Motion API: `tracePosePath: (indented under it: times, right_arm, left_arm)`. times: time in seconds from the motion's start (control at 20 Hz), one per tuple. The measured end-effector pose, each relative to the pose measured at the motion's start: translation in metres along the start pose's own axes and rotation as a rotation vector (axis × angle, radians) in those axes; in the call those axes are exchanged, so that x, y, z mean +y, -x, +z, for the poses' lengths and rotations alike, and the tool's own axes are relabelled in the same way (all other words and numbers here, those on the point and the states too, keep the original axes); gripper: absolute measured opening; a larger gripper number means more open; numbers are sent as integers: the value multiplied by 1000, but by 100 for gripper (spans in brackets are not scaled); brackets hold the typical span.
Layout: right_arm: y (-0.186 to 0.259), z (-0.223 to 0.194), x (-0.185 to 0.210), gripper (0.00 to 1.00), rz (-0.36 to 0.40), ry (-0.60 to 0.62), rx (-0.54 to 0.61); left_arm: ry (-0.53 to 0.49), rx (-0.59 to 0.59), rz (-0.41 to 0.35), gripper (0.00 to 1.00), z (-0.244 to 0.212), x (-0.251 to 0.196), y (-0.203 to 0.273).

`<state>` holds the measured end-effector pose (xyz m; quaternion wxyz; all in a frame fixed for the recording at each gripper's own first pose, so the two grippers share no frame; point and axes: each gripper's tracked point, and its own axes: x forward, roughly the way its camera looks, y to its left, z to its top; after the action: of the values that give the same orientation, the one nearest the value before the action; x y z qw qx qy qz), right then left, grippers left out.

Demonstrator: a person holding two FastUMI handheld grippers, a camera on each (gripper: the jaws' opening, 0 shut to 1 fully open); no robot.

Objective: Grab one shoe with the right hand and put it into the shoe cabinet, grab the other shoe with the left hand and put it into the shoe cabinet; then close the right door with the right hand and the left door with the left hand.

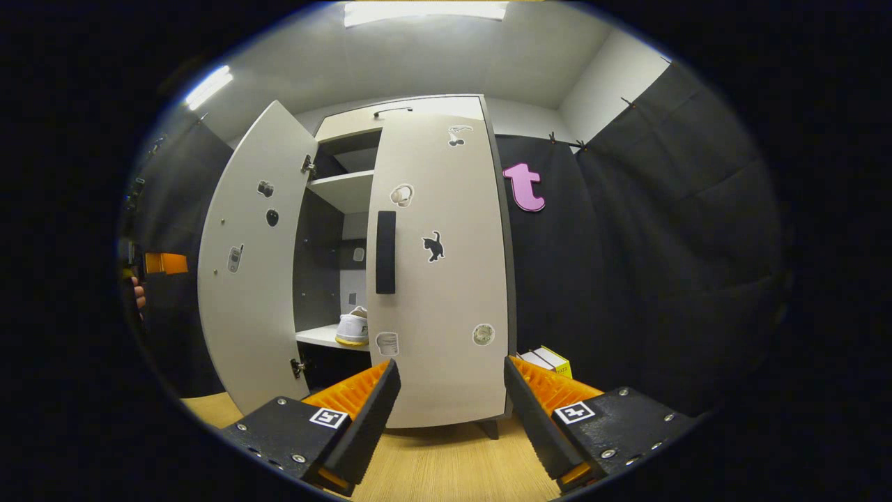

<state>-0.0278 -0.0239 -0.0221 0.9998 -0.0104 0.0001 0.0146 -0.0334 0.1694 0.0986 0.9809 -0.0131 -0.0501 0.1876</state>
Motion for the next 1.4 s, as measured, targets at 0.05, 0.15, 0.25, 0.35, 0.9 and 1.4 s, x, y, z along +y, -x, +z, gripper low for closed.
tracePosePath:
  times: [0.05, 0.15, 0.25, 0.35, 0.9, 1.4]
  right_arm:
    - [0, 0, 1, 92, 3, 0, 1]
    - [1, 0, 4, 92, 14, -2, 5]
    - [3, -1, 4, 92, 20, 7, 7]
    - [4, -2, 0, 92, 14, 17, 15]
    - [6, 2, -19, 92, -26, -3, 29]
    - [8, 9, -30, 92, -34, -19, 17]
  left_arm:
    - [-20, -21, 41, 96, 7, 17, -10]
    - [-58, -48, 142, 96, 13, 51, -32]
    - [-50, -40, 165, 96, 10, 59, -58]
    - [-53, -27, 162, 96, 3, 59, -80]
    - [-87, -33, 116, 92, -9, 38, -112]
    - [-21, 5, -91, 87, -22, -62, -92]
